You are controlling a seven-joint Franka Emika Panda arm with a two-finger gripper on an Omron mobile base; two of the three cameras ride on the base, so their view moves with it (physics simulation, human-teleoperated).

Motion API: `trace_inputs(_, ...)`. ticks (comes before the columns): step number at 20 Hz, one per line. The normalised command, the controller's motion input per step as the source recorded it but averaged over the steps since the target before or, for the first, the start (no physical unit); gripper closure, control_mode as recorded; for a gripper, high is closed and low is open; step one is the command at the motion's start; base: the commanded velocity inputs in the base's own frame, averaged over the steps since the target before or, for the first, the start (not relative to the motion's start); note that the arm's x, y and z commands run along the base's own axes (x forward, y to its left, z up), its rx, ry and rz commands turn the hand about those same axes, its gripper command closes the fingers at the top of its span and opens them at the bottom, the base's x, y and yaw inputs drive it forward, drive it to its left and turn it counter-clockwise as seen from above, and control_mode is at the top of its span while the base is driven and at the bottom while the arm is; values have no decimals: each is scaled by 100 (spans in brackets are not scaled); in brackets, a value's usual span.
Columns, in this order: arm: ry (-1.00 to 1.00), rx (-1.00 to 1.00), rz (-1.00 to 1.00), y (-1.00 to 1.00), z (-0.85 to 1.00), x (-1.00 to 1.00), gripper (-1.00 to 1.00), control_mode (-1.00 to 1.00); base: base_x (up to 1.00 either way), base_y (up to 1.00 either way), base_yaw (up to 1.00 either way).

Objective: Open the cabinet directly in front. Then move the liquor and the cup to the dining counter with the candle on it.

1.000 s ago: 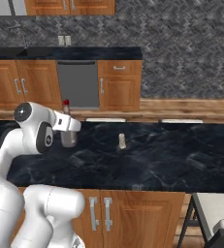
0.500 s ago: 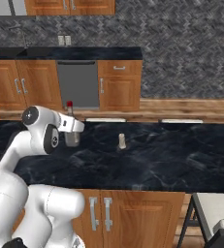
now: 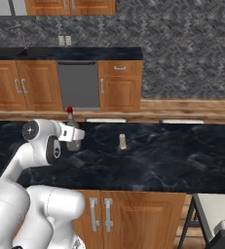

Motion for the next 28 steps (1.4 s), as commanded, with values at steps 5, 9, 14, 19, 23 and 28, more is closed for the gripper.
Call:
trace_inputs(5,-5,0,0,0,-41,0,100,-100,0,0,0)
trace_inputs(9,-1,0,0,0,-52,0,100,-100,0,0,0)
trace_inputs(14,0,0,0,0,-36,19,100,-100,0,0,0)
trace_inputs(19,-6,0,0,-3,-29,58,100,-100,0,0,0)
trace_inputs(23,-4,0,0,-11,-26,67,100,-100,0,0,0)
trace_inputs(28,-1,0,0,-7,-23,49,100,-100,0,0,0)
